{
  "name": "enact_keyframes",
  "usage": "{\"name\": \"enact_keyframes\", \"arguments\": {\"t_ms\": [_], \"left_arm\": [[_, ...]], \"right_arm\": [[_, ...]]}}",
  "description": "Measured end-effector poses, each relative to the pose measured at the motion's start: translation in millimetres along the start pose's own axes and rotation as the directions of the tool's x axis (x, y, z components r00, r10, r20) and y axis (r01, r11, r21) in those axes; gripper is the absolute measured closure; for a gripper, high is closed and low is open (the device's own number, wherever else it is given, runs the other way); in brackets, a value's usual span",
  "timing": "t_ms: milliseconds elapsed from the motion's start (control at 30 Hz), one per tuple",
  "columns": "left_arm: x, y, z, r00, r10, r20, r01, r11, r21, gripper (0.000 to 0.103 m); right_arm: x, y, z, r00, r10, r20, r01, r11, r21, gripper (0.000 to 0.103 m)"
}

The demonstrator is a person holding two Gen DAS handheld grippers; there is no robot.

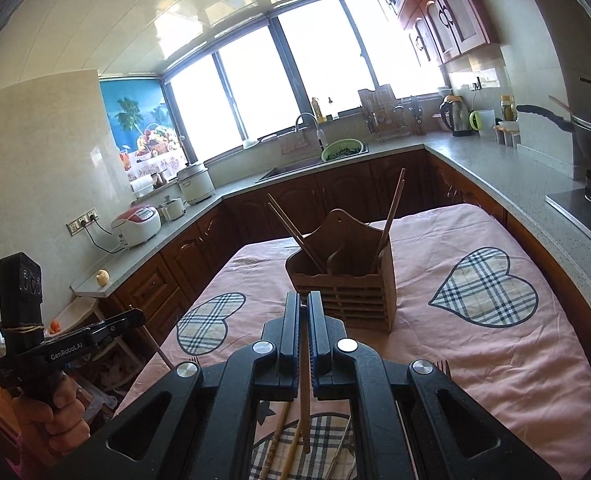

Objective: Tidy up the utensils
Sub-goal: 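Lift the chopstick with the left tool and carry it toward the holder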

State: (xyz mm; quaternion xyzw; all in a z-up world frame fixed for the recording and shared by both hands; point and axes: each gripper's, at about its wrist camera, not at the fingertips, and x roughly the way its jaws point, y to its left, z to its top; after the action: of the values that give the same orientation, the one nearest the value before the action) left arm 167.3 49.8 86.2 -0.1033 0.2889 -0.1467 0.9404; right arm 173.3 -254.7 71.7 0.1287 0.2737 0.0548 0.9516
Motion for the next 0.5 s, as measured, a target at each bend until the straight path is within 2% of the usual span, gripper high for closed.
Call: {"name": "enact_keyframes", "arguments": {"t_ms": [500], "left_arm": [[7.4, -4.3, 19.1, 0.997, -0.018, 0.069, 0.017, 1.000, 0.010, 0.100]], "right_arm": [[1.2, -12.7, 27.3, 0.997, -0.014, 0.079, 0.014, 1.000, 0.007, 0.100]]}}
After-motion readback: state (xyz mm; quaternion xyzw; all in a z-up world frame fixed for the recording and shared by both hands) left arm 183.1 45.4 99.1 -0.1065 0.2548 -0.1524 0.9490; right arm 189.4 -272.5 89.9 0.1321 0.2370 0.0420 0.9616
